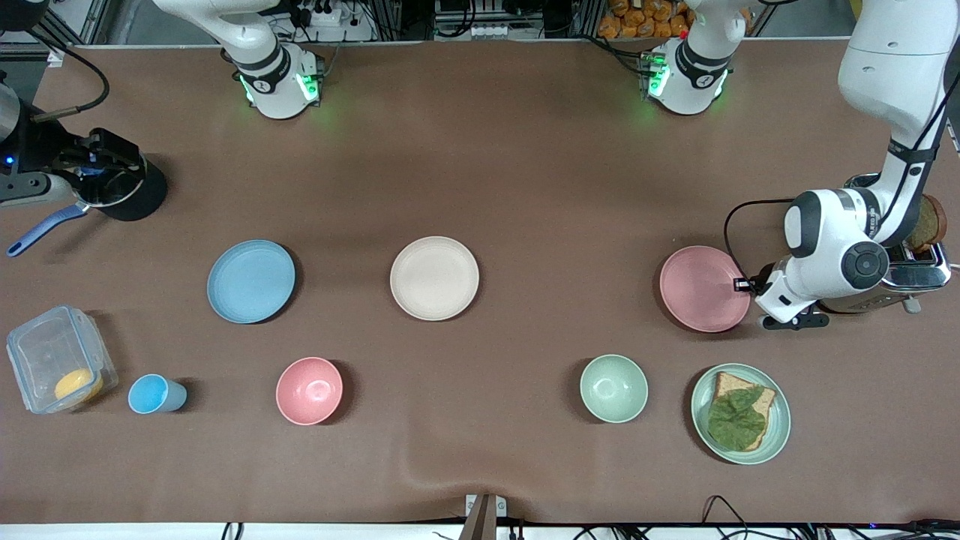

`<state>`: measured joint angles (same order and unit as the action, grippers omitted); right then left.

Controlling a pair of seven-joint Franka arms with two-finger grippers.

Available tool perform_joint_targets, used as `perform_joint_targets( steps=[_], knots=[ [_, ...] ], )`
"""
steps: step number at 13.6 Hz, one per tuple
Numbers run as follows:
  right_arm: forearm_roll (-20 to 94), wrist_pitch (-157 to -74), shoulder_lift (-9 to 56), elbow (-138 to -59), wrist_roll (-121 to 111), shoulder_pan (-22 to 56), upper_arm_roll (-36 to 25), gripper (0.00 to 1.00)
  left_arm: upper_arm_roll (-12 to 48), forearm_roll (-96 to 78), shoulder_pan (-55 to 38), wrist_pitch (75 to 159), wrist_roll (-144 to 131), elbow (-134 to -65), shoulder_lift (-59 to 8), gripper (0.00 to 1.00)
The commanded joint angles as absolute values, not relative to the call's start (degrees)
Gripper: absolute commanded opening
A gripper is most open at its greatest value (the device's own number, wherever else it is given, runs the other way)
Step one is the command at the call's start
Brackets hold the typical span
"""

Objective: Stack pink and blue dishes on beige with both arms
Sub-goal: 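Close the left gripper on the pink plate's rim and lift it, then carry the pink plate with the left gripper onto the beige plate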

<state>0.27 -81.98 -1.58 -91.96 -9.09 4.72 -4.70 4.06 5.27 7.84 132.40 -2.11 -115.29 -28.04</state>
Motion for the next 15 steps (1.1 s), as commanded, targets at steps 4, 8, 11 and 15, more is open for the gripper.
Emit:
perform_joint_targets(
  steps=[4,8,11,15],
  knots=[
    [0.5,-81.6,-2.3,-92.1,-8.6,5.4,-5.3,1.00,7.6,5.4,7.9,131.0,-2.4,-114.1,-26.1,0.00],
    [0.6,-81.5,-2.3,-92.1,-8.6,5.4,-5.3,1.00,11.6,0.5,8.0,121.9,-2.4,-108.7,-24.2,0.00],
    [0.5,-81.6,-2.3,-92.1,-8.6,5.4,-5.3,1.00,15.0,-3.5,7.6,116.9,-3.9,-104.2,-24.1,0.00],
    [0.6,-81.6,-2.3,-92.1,-8.6,5.3,-5.4,1.00,25.7,-4.0,6.9,115.6,-18.1,-99.9,-24.7,0.00]
  ],
)
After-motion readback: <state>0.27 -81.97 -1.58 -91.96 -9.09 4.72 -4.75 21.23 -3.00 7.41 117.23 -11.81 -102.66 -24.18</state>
